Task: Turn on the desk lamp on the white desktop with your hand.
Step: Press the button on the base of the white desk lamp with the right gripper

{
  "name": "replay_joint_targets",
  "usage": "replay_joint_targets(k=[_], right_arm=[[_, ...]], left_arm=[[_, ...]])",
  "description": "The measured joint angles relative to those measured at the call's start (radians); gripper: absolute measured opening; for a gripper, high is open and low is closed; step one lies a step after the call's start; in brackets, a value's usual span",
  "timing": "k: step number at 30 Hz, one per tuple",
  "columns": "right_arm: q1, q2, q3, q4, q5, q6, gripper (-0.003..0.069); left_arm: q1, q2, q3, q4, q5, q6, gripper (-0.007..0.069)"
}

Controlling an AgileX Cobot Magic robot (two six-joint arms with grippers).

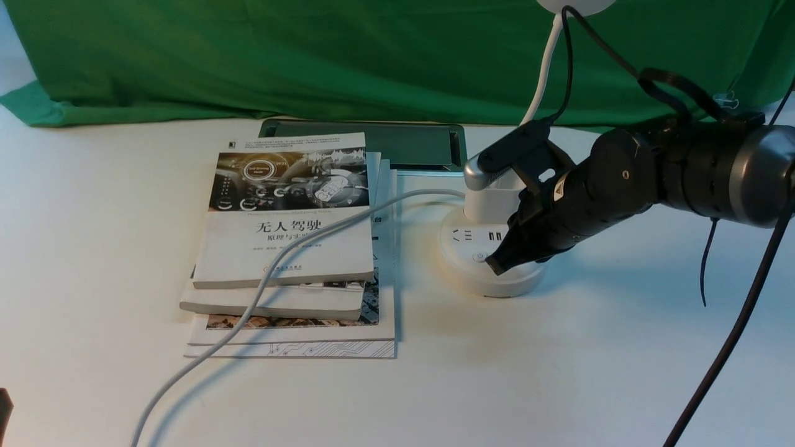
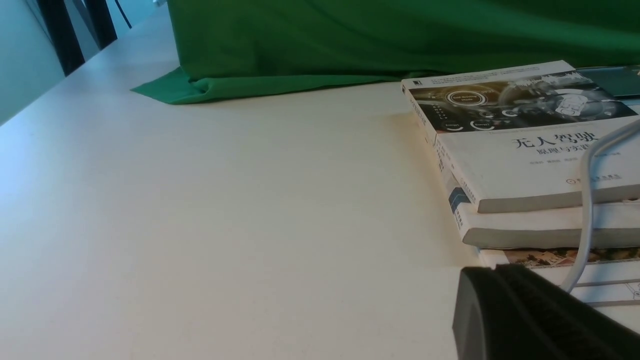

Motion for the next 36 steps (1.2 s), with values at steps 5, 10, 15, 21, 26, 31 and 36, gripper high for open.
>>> replay_joint_targets(k=[5, 10, 15, 21, 26, 31, 36], right_arm=[[-0.008, 0.015, 0.000, -0.013, -0.012, 0.005, 0.0038], [-0.008, 0.035, 0.000, -0.014, -0.018, 0.016, 0.0038], [-0.008, 0.042, -0.002, -0.014, -0.020, 0.018, 0.0039], [-0.008, 0.054, -0.011, -0.014, -0.017, 0.020, 0.0039], [-0.008, 0.073, -0.022, -0.015, -0.002, 0.022, 0.0040], [-0.008, 0.073, -0.026, -0.015, 0.001, 0.023, 0.0040], [-0.008, 0.033, -0.014, -0.016, 0.028, 0.036, 0.0040]], left_arm=[[0.000, 0.000, 0.000, 0.000, 0.000, 0.000, 0.0021], [0.000, 0.000, 0.000, 0.000, 0.000, 0.000, 0.0021], [0.000, 0.000, 0.000, 0.000, 0.000, 0.000, 0.0021], [0.000, 0.000, 0.000, 0.000, 0.000, 0.000, 0.0021], [0.000, 0.000, 0.000, 0.000, 0.000, 0.000, 0.0021], [0.000, 0.000, 0.000, 0.000, 0.000, 0.000, 0.0021], [0.000, 0.000, 0.000, 0.000, 0.000, 0.000, 0.0021]])
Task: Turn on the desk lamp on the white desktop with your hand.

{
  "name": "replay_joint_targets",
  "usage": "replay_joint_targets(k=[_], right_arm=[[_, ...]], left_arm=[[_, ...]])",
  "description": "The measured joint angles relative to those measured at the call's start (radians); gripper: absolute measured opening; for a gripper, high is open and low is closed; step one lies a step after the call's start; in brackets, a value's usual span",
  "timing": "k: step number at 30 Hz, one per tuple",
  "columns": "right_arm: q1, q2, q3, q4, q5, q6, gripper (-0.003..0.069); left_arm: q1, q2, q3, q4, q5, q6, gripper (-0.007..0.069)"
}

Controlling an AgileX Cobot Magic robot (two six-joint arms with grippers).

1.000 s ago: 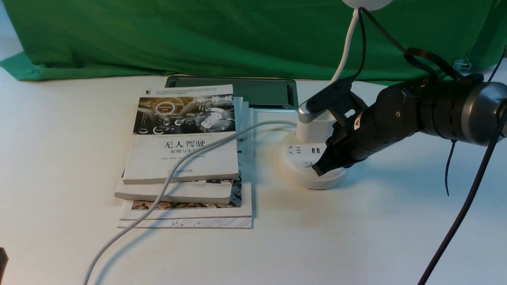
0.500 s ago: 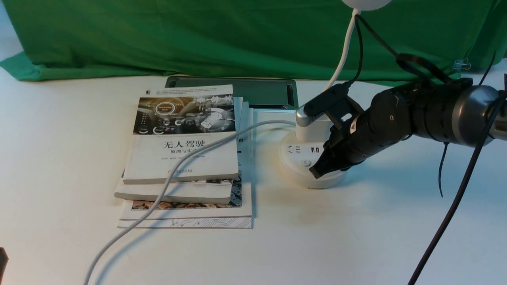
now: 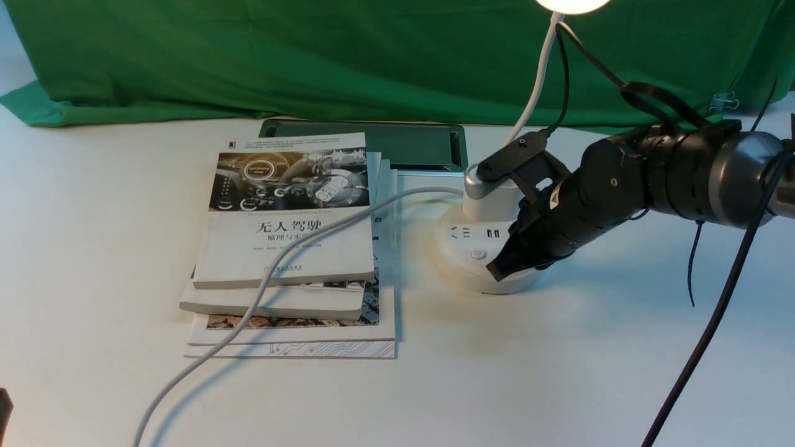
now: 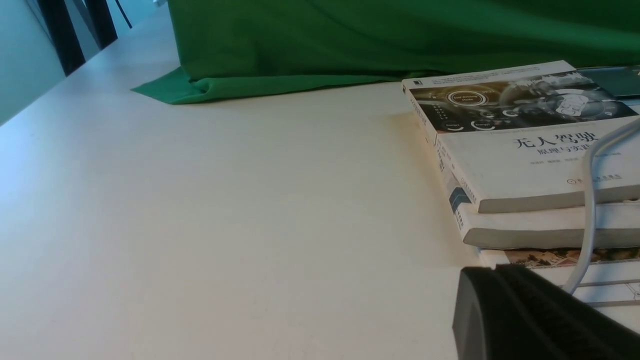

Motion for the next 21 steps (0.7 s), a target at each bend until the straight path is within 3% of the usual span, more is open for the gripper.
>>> replay_joint_targets(k=[8, 21], right_arm=[[0.000, -0.311, 0.079, 0.000, 0.004, 0.069, 0.0055], [0.000, -1.029, 0.579, 0.000, -0.171, 0.132, 0.0072]], left_arm=[[0.000, 0.000, 0.000, 0.000, 0.000, 0.000, 0.0021], [0.000, 0.000, 0.000, 0.000, 0.000, 0.000, 0.0021]])
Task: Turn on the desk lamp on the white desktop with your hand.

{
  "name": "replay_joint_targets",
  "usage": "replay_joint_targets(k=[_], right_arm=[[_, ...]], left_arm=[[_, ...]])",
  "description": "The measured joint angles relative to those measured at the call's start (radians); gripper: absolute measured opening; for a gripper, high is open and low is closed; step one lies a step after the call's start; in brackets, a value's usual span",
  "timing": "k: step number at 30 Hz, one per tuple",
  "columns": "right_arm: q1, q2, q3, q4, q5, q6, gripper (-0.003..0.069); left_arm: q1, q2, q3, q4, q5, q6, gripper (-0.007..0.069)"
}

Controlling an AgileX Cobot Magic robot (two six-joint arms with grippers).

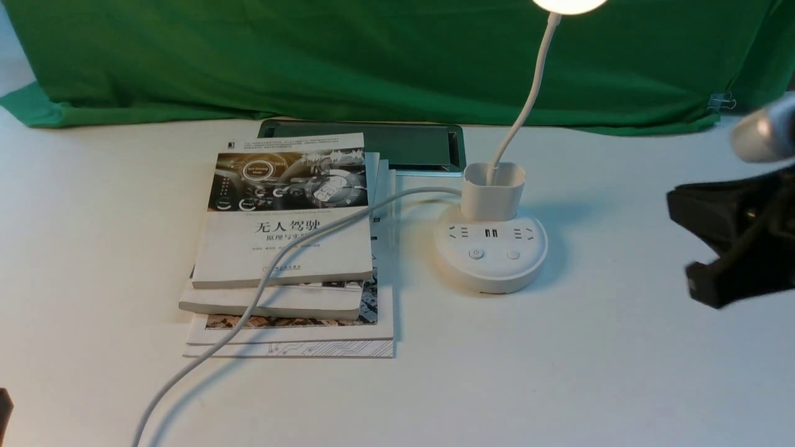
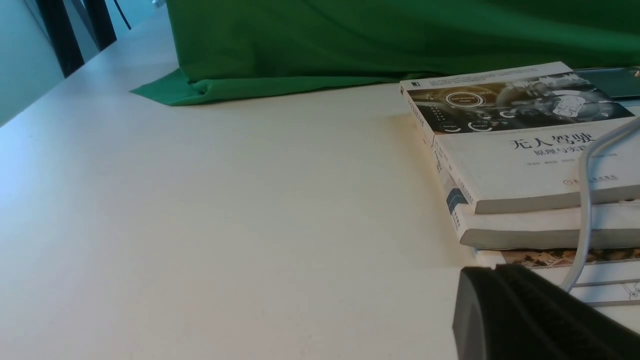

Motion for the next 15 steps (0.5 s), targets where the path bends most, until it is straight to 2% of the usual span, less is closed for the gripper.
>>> replay_joint_targets(k=[4, 15], right_arm=[[0.000, -0.207, 0.117, -0.007, 0.001, 0.052, 0.0078], [0.000, -0.567, 0.357, -0.037, -0.114, 0.063, 0.0099]], left_arm=[[0.000, 0.000, 0.000, 0.000, 0.000, 0.000, 0.0021], [0.000, 0.000, 0.000, 0.000, 0.000, 0.000, 0.0021]])
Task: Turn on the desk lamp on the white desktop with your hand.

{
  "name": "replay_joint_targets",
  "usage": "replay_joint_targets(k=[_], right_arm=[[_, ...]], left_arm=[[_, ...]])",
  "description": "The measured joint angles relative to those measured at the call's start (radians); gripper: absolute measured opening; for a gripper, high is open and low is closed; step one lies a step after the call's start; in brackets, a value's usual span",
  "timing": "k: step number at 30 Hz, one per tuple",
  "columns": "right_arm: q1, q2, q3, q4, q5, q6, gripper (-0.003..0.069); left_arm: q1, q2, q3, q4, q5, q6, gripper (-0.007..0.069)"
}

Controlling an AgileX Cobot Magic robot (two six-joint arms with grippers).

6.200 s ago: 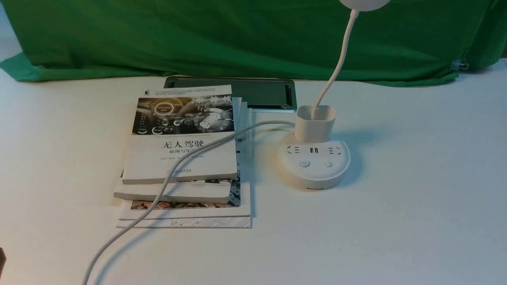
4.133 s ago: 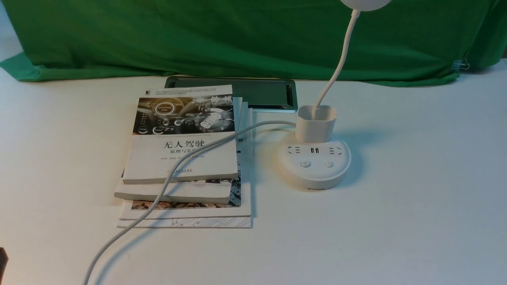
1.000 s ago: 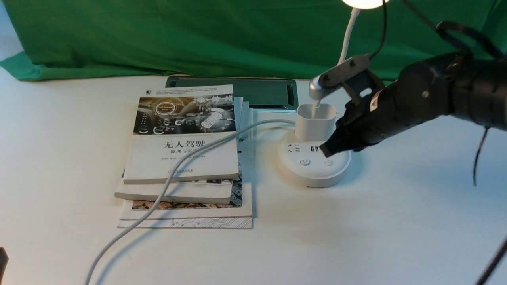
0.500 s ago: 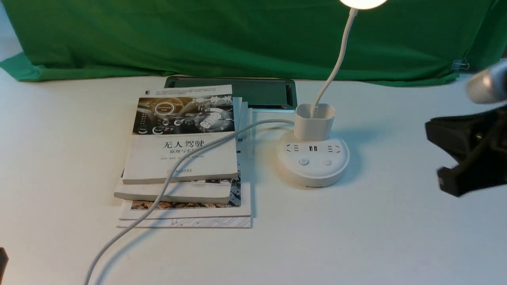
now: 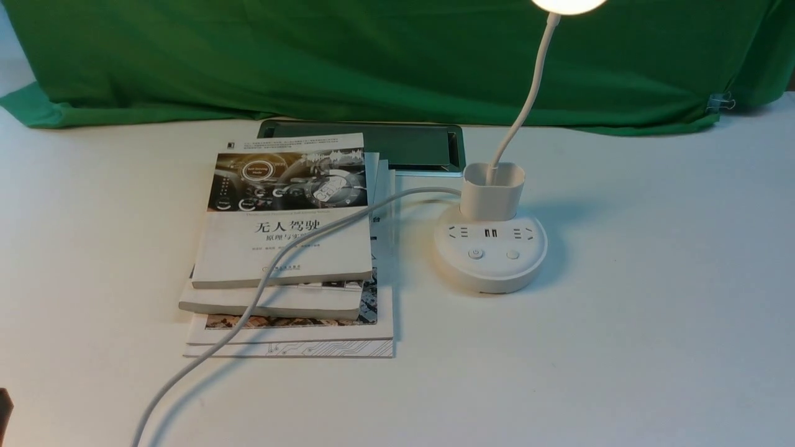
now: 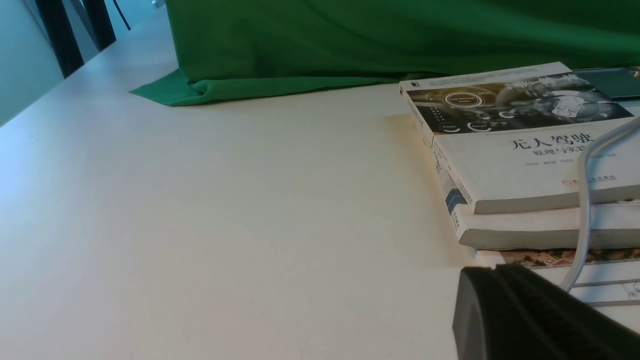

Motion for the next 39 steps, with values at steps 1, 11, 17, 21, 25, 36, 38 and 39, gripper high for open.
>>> replay_joint_targets(k=[1, 11, 17, 21, 25, 36, 38, 39], right_arm=[[0.000, -0.020, 0.017, 0.000, -0.009, 0.000, 0.0101], [-0.175, -0.255, 0.240, 0.000, -0.069, 0.052, 0.0130], [-0.456, -0.347, 0.347, 0.000, -0.081, 0.055, 0.0147], [-0.536, -0.347, 0.381, 0.000, -0.101, 0.065, 0.0155], [-0.514, -0.347, 0.384, -0.035, -0.068, 0.114, 0.0162], [-0.487, -0.347, 0.384, -0.046, 0.005, 0.157, 0.0182], [-0.487, -0.347, 0.384, -0.046, 0.009, 0.159, 0.0186], [-0.487, -0.347, 0.384, -0.046, 0.009, 0.159, 0.0189]], left_arm=[[0.000, 0.000, 0.000, 0.000, 0.000, 0.000, 0.0021], [0.000, 0.000, 0.000, 0.000, 0.000, 0.000, 0.0021], [0.000, 0.000, 0.000, 0.000, 0.000, 0.000, 0.0021], [0.000, 0.000, 0.000, 0.000, 0.001, 0.000, 0.0021], [0.000, 0.000, 0.000, 0.000, 0.001, 0.000, 0.0021], [0.000, 0.000, 0.000, 0.000, 0.001, 0.000, 0.0021], [0.000, 0.000, 0.000, 0.000, 0.001, 0.000, 0.0021], [0.000, 0.000, 0.000, 0.000, 0.001, 0.000, 0.0021]])
